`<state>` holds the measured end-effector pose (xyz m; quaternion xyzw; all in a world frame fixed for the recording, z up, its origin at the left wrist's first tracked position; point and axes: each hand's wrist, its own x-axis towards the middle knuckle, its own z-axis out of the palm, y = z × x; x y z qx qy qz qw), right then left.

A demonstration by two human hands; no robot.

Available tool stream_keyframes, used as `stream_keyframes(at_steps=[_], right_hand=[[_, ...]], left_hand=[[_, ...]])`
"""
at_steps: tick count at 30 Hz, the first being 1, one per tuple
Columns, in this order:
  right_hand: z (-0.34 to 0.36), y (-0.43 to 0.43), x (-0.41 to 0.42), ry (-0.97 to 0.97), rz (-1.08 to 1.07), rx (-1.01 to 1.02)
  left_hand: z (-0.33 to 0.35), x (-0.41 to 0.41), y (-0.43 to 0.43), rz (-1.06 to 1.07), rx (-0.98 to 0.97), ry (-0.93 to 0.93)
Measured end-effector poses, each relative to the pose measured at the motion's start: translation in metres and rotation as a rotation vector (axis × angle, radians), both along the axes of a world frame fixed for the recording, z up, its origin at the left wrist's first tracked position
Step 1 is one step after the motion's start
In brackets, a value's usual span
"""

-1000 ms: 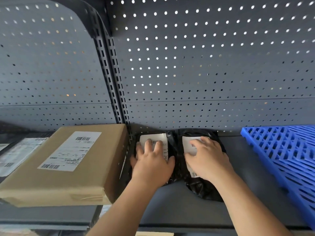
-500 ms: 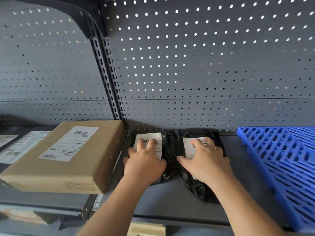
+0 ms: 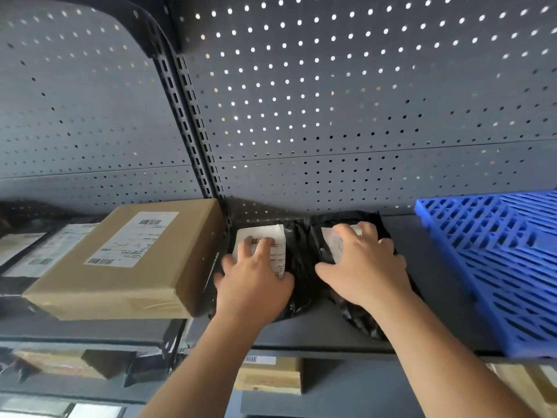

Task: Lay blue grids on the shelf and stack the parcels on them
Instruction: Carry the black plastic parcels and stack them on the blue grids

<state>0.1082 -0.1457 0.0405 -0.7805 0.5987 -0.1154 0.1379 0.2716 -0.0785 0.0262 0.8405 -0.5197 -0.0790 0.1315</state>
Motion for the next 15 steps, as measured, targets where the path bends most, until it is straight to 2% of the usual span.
stream_keyframes(at_steps=[9, 15], right_hand=[[0.045, 0.063, -0.002, -0.084, -0.183, -0.265], [0.055, 0.109, -0.018, -0.083, -0.340, -0.360]], left_hand=[[0.038, 0.012, 0.021, -0.137, -0.289, -0.009], [0.047, 0.011, 0.033, -0.270, -0.376, 0.082]])
